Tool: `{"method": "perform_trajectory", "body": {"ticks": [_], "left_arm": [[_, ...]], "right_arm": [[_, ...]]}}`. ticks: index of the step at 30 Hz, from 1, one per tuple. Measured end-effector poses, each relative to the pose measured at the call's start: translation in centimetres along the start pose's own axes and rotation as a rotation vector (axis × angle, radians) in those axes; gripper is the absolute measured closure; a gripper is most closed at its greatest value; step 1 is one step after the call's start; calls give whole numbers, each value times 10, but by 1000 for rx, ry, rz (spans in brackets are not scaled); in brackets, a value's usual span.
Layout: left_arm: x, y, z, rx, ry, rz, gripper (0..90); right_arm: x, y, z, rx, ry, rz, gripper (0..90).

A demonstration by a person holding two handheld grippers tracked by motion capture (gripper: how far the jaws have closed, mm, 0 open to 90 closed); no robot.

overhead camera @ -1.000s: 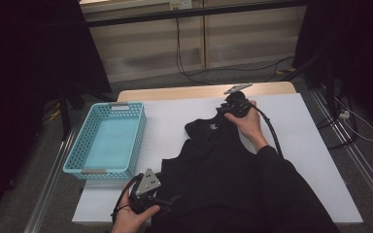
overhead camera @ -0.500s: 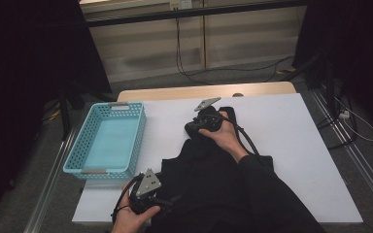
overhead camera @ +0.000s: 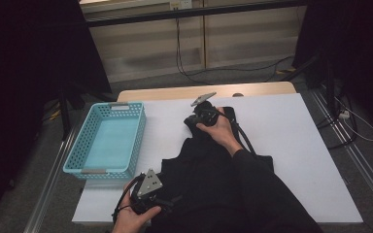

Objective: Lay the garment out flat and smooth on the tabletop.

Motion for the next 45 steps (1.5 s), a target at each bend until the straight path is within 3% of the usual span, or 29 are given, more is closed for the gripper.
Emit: {"method": "perform_trajectory", "body": {"ticks": [6,8,13,17,22,24,27,31,34,38,42,45], "left_arm": [[-1,-1,1,1,0,0,64],[-1,-1,1,0,0,-2,64],[0,0,1,1,-3,-2,64],[1,0,2,4,-5,-8,64],[1,-1,2,3,-4,-12,64],[1,-1,2,2,-3,-13,64],[1,-1,2,3,-2,-15,64],[1,-2,2,-2,-2,-19,64],[2,-1,1,3,-1,-13,64],[2,-1,1,-4,1,-22,63],[2,-1,0,-6,5,-20,64],[2,-1,0,-6,5,-20,64]], "right_arm": [[23,23,9,38,-46,-50,855],[28,30,11,57,-42,-70,854],[44,39,12,61,-69,-112,844],[56,37,5,29,-110,-126,828],[60,26,-13,-5,-106,-146,798],[60,22,-18,-15,-100,-157,737],[57,22,-20,-15,-90,-164,667],[48,25,-12,3,-67,-169,507],[35,19,-7,-6,-30,-152,544],[9,-3,-8,-54,51,-127,598],[-13,-19,-6,-60,122,-102,628],[-25,-25,-5,-77,145,-71,651]]}}
Point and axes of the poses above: each handheld gripper's, and its own axes: z roughly backward along the jaws, y roughly out of its top, x roughly to its right, the point moved 10 cm from there along -z, roughly forward along the jaws, and after that the axes turned 11 degrees about -x, right-handed, at the moved point
